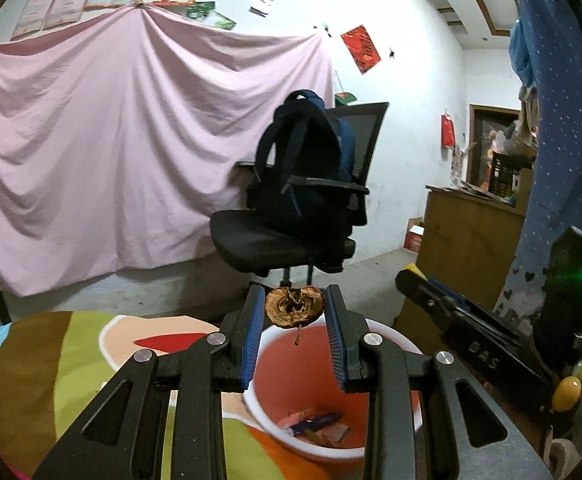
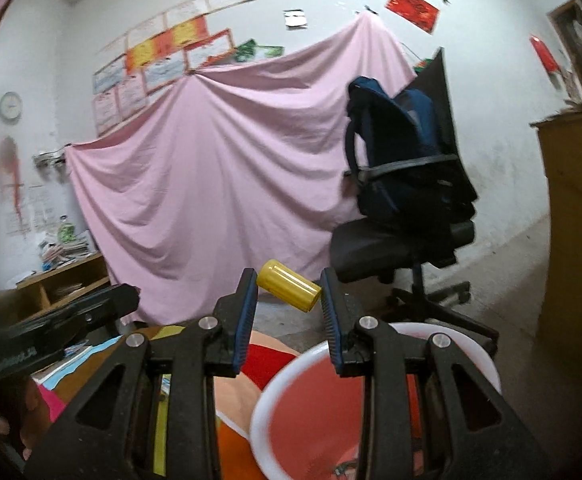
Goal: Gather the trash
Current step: 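Carry the slice and yellow cylinder over the bucket and open both grippers, then move both tools back over the table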
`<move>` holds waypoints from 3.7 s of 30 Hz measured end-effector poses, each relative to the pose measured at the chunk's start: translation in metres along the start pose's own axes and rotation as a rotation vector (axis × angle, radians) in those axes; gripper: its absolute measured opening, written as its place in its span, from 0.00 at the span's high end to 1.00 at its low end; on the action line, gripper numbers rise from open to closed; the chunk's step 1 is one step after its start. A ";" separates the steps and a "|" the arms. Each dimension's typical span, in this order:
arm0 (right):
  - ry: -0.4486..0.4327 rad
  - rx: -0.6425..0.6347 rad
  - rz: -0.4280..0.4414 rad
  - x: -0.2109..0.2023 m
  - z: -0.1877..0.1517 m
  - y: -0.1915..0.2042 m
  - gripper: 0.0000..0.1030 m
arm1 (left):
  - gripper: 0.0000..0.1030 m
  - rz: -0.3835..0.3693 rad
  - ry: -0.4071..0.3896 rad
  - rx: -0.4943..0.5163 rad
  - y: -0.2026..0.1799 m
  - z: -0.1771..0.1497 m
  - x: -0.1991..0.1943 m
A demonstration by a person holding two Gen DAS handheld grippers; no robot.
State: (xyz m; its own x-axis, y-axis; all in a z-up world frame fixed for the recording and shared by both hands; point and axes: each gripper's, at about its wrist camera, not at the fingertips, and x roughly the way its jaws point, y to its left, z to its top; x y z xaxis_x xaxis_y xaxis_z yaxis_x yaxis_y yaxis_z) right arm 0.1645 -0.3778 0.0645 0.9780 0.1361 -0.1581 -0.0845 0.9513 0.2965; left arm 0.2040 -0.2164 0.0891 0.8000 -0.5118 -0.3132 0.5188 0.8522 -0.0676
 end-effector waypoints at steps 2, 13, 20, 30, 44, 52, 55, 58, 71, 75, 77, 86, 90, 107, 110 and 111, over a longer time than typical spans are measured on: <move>0.034 0.026 -0.031 0.002 -0.002 -0.010 0.40 | 0.75 -0.008 0.013 0.002 -0.005 -0.001 0.006; 0.117 0.106 -0.085 0.010 -0.008 -0.034 0.40 | 0.75 -0.058 0.111 -0.051 -0.009 -0.013 0.030; 0.148 0.145 -0.097 0.015 -0.012 -0.043 0.40 | 0.75 -0.088 0.170 -0.097 -0.007 -0.013 0.047; 0.148 0.178 -0.108 0.014 -0.011 -0.052 0.39 | 0.75 -0.097 0.211 -0.101 -0.008 -0.016 0.058; 0.153 0.176 -0.106 0.014 -0.013 -0.051 0.32 | 0.67 -0.085 0.233 -0.144 0.003 -0.019 0.061; 0.153 0.161 -0.105 0.015 -0.013 -0.046 0.27 | 0.63 -0.047 0.203 -0.164 0.012 -0.017 0.051; 0.143 0.148 -0.100 0.015 -0.012 -0.042 0.25 | 0.58 -0.010 0.167 -0.170 0.019 -0.013 0.041; 0.129 0.134 -0.091 0.013 -0.011 -0.037 0.21 | 0.54 0.027 0.130 -0.179 0.029 -0.009 0.028; 0.012 0.060 -0.026 0.007 -0.002 0.009 0.00 | 0.03 0.258 -0.056 -0.209 0.074 -0.008 -0.041; -0.028 0.022 -0.007 0.007 -0.003 0.026 0.00 | 0.02 0.325 -0.099 -0.236 0.095 -0.012 -0.062; -0.044 0.000 0.009 0.006 -0.003 0.035 0.00 | 0.02 0.347 -0.109 -0.236 0.102 -0.013 -0.068; -0.074 -0.071 0.082 0.014 -0.008 0.074 0.00 | 0.02 0.427 -0.130 -0.203 0.124 -0.028 -0.095; -0.065 -0.102 0.110 0.022 -0.014 0.091 0.00 | 0.02 0.462 -0.132 -0.185 0.132 -0.036 -0.101; 0.152 -0.239 0.198 0.081 -0.055 0.151 0.00 | 0.02 0.527 0.003 -0.222 0.184 -0.068 -0.101; 0.224 -0.258 0.213 0.095 -0.066 0.159 0.00 | 0.02 0.538 0.052 -0.226 0.190 -0.072 -0.095; 0.246 -0.266 0.214 0.099 -0.069 0.161 0.00 | 0.02 0.542 0.066 -0.231 0.192 -0.074 -0.092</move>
State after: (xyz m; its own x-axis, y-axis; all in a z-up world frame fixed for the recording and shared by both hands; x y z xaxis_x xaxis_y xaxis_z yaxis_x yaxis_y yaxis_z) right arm 0.2341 -0.1915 0.0313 0.8611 0.3697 -0.3492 -0.3586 0.9283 0.0985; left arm 0.2078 0.0026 0.0345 0.9081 0.0045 -0.4188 -0.0435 0.9955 -0.0838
